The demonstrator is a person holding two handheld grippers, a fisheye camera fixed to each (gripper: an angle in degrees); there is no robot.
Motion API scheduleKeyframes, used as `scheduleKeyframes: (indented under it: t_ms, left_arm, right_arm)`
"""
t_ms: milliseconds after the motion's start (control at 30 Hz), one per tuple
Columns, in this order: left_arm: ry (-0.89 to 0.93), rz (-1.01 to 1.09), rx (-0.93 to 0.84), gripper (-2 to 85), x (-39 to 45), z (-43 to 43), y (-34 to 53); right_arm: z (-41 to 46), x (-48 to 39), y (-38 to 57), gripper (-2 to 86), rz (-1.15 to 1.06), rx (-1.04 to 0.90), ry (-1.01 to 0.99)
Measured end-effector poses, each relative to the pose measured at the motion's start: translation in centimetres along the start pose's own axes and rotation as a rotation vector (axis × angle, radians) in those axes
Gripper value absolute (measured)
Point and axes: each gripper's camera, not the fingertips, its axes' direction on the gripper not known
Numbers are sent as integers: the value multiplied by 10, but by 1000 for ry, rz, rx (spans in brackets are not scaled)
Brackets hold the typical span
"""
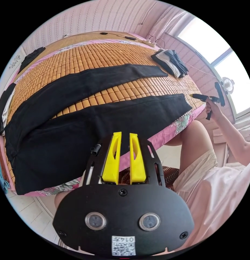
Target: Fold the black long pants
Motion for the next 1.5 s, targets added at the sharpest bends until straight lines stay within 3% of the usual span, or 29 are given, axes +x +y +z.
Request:
scheduleKeyframes:
  t_ms: [133,200,300,533,667,833,1100,1233,1333,1500]
  left_arm:
    - [-40,-27,-20,50,-4,13,-2]
    - [-66,-14,-51,44,-8,27,1]
    - [-24,-6,-89,52,-14,25,2]
    - [-59,-6,60,49,-51,-14,-25]
    - [-128,-86,64,44,-96,-10,-59]
    - [-148,-142,-54,29,-136,19,-61]
    - [-32,-236,41,8,-173,4,-11]
    - [-35,-234,73,11,-177,-25,27]
    - [-30,-241,175,22,-181,-63,86]
    - [-20,-423,326,49,-209,-129,226]
  right_arm:
    - [13,-30,16,-9,-219,-71,15]
    - [39,-32,18,-9,-248,-196,71]
    - [37,-32,9,-9,-279,-234,57]
    - [27,-74,-71,-9,-367,-55,82]
    - [53,-91,-124,-9,-284,-23,114]
    - [91,-92,-139,-7,-299,-76,226]
    - [95,-94,-122,-9,-365,-85,296]
    - [39,-73,-76,-8,-257,84,77]
    - [7,-53,-14,-5,-230,137,-7]
    - [-14,-14,84,23,-138,127,21]
